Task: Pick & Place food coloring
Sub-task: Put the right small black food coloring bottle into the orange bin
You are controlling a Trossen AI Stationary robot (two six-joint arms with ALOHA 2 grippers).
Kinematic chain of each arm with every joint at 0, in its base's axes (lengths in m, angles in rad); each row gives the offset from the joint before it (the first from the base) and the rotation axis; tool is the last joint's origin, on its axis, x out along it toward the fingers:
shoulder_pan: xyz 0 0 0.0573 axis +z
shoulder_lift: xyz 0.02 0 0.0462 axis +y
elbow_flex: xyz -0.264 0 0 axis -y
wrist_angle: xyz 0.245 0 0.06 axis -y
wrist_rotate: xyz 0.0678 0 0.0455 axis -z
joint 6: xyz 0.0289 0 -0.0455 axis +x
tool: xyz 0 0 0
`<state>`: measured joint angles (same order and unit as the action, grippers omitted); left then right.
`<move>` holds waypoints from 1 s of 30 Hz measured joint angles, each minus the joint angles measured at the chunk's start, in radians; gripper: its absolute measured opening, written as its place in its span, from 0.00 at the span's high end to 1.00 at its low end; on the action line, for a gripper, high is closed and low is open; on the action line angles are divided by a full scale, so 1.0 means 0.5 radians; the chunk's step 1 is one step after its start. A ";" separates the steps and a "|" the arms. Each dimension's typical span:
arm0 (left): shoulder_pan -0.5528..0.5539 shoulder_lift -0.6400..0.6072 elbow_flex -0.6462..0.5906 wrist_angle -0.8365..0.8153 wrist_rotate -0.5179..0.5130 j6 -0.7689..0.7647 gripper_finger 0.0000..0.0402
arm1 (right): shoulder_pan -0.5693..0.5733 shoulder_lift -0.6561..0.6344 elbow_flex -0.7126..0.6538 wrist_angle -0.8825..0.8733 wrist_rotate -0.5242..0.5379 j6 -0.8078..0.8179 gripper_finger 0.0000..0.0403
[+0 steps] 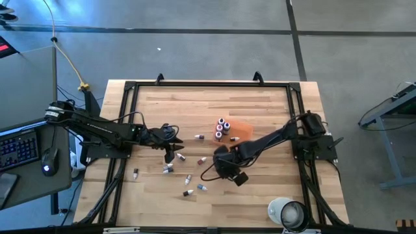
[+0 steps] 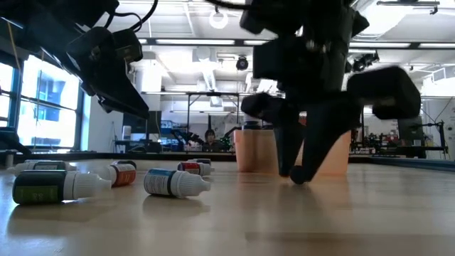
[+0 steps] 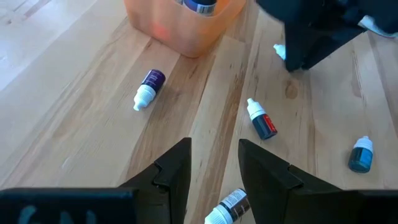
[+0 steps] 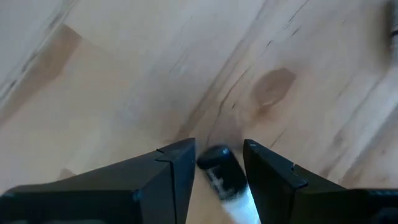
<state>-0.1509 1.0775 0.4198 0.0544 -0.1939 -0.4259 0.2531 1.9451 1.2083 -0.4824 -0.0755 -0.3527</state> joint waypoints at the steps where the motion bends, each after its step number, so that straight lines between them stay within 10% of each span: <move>1: 0.000 0.000 0.000 0.002 0.000 0.000 0.67 | 0.000 0.015 0.003 0.003 0.001 -0.019 0.68; 30: 0.000 0.000 0.000 -0.001 0.007 -0.008 0.67 | -0.021 -0.161 -0.001 0.242 0.278 0.449 0.80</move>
<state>-0.1509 1.0775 0.4198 0.0539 -0.1902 -0.4297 0.2428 1.8649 1.2079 -0.3616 0.0632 -0.1284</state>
